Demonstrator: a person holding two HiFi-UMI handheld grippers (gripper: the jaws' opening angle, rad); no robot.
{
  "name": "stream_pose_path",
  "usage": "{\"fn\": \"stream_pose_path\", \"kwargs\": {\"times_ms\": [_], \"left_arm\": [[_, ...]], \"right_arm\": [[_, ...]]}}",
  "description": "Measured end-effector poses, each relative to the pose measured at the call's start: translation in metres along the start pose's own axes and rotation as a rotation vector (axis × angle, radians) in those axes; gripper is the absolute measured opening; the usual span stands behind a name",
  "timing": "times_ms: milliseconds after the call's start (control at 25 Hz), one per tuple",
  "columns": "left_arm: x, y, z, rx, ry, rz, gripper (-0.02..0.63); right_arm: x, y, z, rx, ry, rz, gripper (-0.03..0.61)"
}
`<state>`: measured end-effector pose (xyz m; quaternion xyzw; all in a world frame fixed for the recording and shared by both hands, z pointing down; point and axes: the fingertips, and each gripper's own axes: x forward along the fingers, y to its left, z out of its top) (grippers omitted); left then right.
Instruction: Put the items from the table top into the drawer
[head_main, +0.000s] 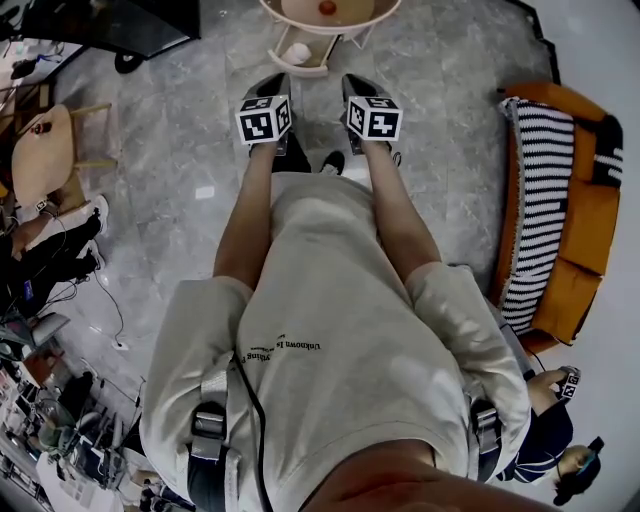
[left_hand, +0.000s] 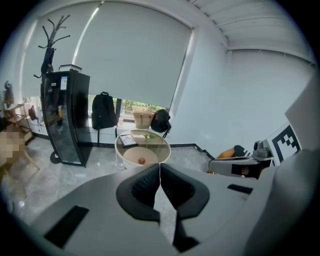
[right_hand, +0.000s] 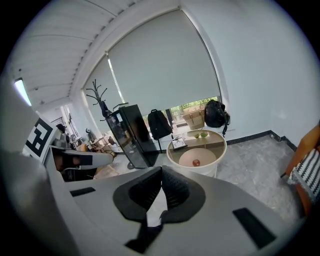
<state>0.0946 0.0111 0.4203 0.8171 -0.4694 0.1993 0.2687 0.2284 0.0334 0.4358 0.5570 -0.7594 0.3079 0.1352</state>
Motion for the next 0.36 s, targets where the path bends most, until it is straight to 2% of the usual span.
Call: {"fn": "stream_pose_path", "kwargs": {"times_ms": [360], "left_arm": [[-0.0033, -0.0046, 0.0046, 0.0, -0.005, -0.005, 0.021]], "right_arm": [[-0.0038, 0.0018, 0.0011, 0.011, -0.004, 0.014, 0.034]]}}
